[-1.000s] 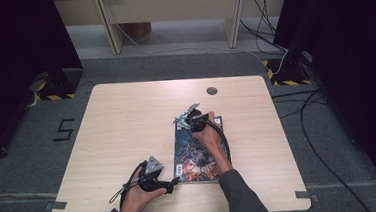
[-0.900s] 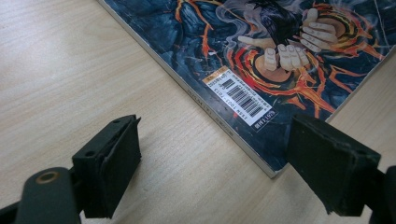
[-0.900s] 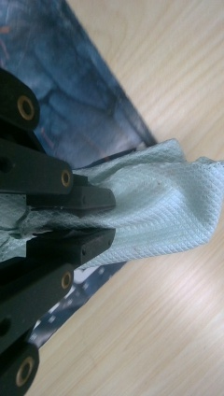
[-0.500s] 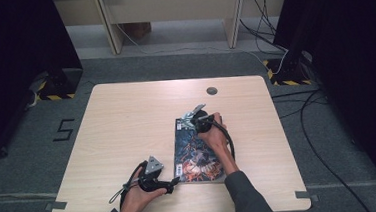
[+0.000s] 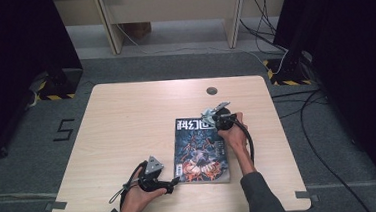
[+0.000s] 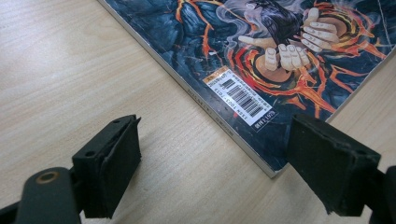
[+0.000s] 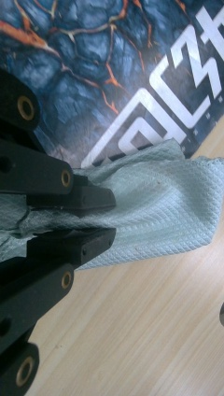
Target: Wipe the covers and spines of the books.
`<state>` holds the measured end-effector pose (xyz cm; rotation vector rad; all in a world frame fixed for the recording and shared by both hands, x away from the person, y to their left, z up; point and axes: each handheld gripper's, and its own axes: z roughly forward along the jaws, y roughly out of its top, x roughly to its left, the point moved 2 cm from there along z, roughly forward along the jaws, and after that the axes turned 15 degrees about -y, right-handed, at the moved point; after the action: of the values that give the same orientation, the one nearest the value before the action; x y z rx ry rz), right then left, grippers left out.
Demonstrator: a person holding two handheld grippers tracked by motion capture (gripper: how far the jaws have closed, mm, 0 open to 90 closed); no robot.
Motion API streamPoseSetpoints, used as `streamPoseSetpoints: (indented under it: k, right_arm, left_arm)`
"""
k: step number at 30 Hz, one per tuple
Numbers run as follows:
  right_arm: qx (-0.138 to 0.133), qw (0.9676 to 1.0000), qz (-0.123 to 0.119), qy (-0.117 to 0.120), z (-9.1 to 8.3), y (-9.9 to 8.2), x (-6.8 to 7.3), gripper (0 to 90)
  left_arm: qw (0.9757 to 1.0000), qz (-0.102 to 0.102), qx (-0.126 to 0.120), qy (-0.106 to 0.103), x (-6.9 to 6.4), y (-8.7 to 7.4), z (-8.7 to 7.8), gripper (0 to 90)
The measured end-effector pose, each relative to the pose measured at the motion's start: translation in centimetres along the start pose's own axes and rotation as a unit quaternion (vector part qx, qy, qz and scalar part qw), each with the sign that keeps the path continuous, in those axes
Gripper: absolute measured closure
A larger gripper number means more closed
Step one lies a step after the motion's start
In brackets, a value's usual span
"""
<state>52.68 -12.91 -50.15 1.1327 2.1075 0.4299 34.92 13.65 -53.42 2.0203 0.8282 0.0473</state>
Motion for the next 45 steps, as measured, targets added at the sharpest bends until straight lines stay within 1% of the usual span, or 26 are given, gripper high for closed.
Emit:
streamPoseSetpoints:
  k: [2,3,4,9,11,13,15,17,19,20,21,22,23,25,27,28,29,30,31,32,34,35,37,39,41,45]
  right_arm:
    - [-0.004,0.9999,-0.009,0.006,-0.4,-0.1,0.6,80.3]
    - [-0.010,0.9997,-0.021,0.010,-0.6,-0.1,0.9,80.3]
    - [-0.015,0.9994,-0.027,0.013,-0.7,-0.1,1.2,80.3]
    - [-0.036,0.9972,-0.045,0.047,-1.6,0.3,3.4,80.3]
    - [-0.044,0.9964,-0.052,0.051,-1.9,0.5,4.4,80.4]
    - [-0.049,0.9950,-0.059,0.063,-2.1,0.7,5.2,80.4]
    - [-0.056,0.9930,-0.070,0.077,-2.5,1.0,6.3,80.3]
    - [-0.064,0.9910,-0.075,0.090,-2.8,1.1,7.0,80.3]
    - [-0.067,0.9893,-0.085,0.098,-3.3,1.2,7.9,80.3]
    - [-0.070,0.9883,-0.086,0.105,-3.5,1.2,8.3,80.3]
    - [-0.074,0.9872,-0.091,0.108,-3.6,1.1,8.6,80.3]
    - [-0.076,0.9867,-0.093,0.110,-3.8,1.1,8.8,80.3]
    - [-0.078,0.9850,-0.098,0.118,-4.0,1.0,9.1,80.2]
    - [-0.077,0.9830,-0.105,0.129,-4.4,1.0,9.5,80.1]
    - [-0.081,0.9811,-0.113,0.135,-4.7,0.8,9.8,80.1]
    - [-0.080,0.9809,-0.115,0.135,-4.8,0.7,9.9,80.2]
    - [-0.083,0.9796,-0.120,0.138,-4.9,0.7,9.8,80.2]
    - [-0.078,0.9805,-0.115,0.139,-5.0,0.5,9.8,80.2]
    - [-0.081,0.9802,-0.117,0.138,-4.9,0.4,9.5,80.3]
    - [-0.082,0.9807,-0.115,0.135,-4.9,0.2,9.3,80.3]
    - [-0.076,0.9828,-0.108,0.129,-4.8,-0.3,8.4,80.3]
    - [-0.071,0.9842,-0.107,0.122,-4.7,-0.7,7.6,80.3]
    - [-0.065,0.9874,-0.093,0.110,-4.6,-1.5,6.3,80.3]
    - [-0.062,0.9902,-0.077,0.099,-4.6,-2.7,4.6,80.3]
    - [-0.059,0.9920,-0.063,0.092,-4.7,-3.8,3.4,80.3]
    - [-0.052,0.9940,-0.047,0.084,-5.2,-5.2,2.1,80.2]
  left_arm:
    - [1.0000,0.000,0.000,0.000,0.0,0.0,0.0,16.6]
    - [1.0000,0.000,0.000,0.000,0.0,0.0,0.0,16.6]
    - [1.0000,0.000,0.001,0.000,0.0,0.0,0.0,16.6]
    - [1.0000,0.000,0.001,0.000,0.0,0.0,0.0,16.6]
    - [1.0000,0.000,0.001,0.000,0.0,0.0,0.0,16.7]
    - [1.0000,0.000,0.001,0.000,0.0,0.0,0.0,16.6]
    - [1.0000,0.000,0.001,0.000,0.0,0.0,0.0,16.6]
    - [1.0000,0.000,0.001,0.000,0.0,0.0,0.0,16.7]
    - [1.0000,0.000,0.002,-0.001,0.0,0.0,0.0,16.7]
    - [1.0000,0.000,0.002,-0.001,0.0,0.0,0.0,16.6]
    - [1.0000,0.000,0.002,0.000,0.0,0.0,0.0,16.6]
    - [1.0000,0.000,0.002,0.000,0.0,0.0,0.0,16.7]
    - [1.0000,0.000,0.002,0.001,0.0,0.0,0.0,16.7]
    - [1.0000,0.000,0.002,-0.001,0.0,0.0,0.0,16.6]
    - [1.0000,0.001,0.003,0.000,0.0,0.0,0.0,16.7]
    - [1.0000,-0.001,0.001,0.000,0.0,0.0,0.0,16.7]
    - [1.0000,-0.001,0.001,0.001,0.0,0.0,0.0,16.7]
    - [1.0000,0.000,0.002,0.000,0.0,0.0,0.0,16.7]
    - [1.0000,0.000,0.002,0.000,0.0,0.0,0.0,16.7]
    - [1.0000,0.000,0.001,0.000,0.0,0.0,0.0,16.7]
    - [1.0000,-0.002,0.001,0.001,0.0,0.0,0.0,16.8]
    - [1.0000,-0.002,0.001,0.001,0.0,0.0,0.0,16.8]
    - [1.0000,-0.001,0.001,0.000,0.0,0.0,0.0,16.8]
    - [1.0000,-0.001,0.001,0.001,0.0,0.0,0.0,16.8]
    - [1.0000,-0.001,0.001,0.000,0.0,0.0,0.0,16.8]
    - [1.0000,0.000,0.001,0.000,0.0,0.0,0.0,16.9]
